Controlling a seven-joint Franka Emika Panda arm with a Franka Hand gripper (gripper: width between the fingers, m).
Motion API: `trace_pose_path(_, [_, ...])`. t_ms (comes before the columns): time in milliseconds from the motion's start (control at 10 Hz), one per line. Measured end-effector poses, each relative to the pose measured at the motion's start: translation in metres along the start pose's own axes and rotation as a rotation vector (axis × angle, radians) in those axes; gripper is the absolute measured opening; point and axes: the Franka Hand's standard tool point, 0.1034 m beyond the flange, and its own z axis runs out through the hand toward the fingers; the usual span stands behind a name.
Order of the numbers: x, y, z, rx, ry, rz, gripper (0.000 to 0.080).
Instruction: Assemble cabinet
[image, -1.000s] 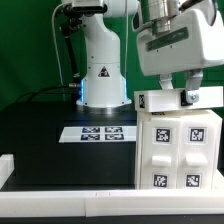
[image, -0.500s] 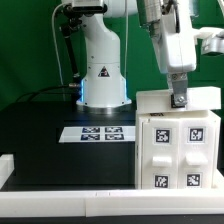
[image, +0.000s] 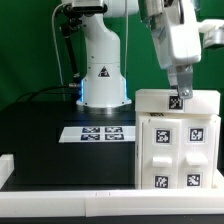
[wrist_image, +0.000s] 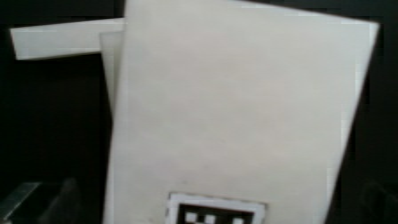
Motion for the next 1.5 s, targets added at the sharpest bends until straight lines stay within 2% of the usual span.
trace_pose_path(300, [-0.006, -0.008, -0.016, 0.028, -0.032, 0.002, 0.0797])
trace_pose_path(600, [-0.007, -0.008, -0.016, 0.029, -0.037, -0.030, 0.0797])
trace_pose_path(700, [-0.007, -0.007, -0.016, 0.026, -0.032, -0.079, 0.0797])
trace_pose_path(800, [-0.009, -0.007, -0.016, 0.009, -0.017, -0.264, 0.0797])
trace_pose_path(1100, [-0.012, -0.011, -0.015, -0.001, -0.016, -0.664, 0.0797])
trace_pose_path(1300, [-0.013, -0.015, -0.010, -0.034, -0.035, -0.850, 0.0797])
trace_pose_path(1500, [-0.013, -0.015, -0.009, -0.032, -0.037, -1.015, 0.0797])
